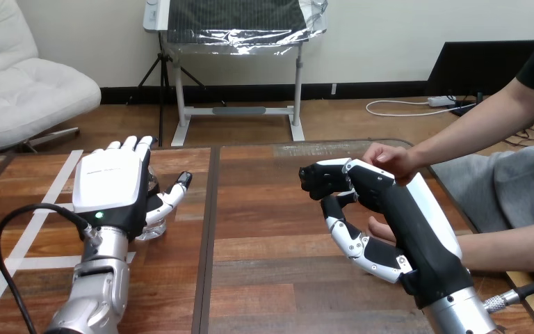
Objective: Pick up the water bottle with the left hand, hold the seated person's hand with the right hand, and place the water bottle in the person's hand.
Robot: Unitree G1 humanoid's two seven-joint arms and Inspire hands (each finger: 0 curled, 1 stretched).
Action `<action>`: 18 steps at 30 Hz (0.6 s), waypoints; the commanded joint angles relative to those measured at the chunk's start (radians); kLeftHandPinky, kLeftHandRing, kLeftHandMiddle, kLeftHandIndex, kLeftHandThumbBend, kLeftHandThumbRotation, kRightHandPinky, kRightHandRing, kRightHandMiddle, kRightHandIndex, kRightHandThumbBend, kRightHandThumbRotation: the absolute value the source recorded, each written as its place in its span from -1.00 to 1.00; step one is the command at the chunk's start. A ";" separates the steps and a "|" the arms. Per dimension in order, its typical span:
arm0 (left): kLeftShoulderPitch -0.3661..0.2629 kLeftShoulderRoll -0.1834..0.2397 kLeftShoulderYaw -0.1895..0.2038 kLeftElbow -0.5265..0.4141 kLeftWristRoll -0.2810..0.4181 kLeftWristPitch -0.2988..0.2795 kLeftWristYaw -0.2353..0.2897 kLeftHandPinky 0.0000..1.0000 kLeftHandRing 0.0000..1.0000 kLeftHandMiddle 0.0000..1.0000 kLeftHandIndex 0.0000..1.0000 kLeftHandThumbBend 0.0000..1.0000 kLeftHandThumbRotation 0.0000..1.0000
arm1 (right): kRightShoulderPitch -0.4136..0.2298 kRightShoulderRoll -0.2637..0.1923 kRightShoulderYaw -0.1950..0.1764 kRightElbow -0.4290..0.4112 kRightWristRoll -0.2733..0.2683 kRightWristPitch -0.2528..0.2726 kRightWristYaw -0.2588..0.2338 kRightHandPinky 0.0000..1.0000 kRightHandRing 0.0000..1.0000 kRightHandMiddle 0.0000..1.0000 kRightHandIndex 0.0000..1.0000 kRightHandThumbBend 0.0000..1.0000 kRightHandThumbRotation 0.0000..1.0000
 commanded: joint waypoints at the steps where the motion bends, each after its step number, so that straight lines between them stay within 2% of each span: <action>1: 0.024 0.011 -0.011 -0.040 0.000 -0.013 -0.001 0.72 0.76 0.79 0.77 -0.04 1.00 | -0.070 -0.005 -0.008 -0.032 0.015 0.007 0.002 0.11 0.34 0.38 0.37 -0.68 -1.00; 18: 0.056 0.023 -0.005 -0.107 0.005 -0.009 -0.004 0.71 0.76 0.79 0.77 -0.04 1.00 | -0.073 -0.003 -0.006 -0.039 0.001 0.025 -0.004 0.14 0.36 0.39 0.38 -0.67 -1.00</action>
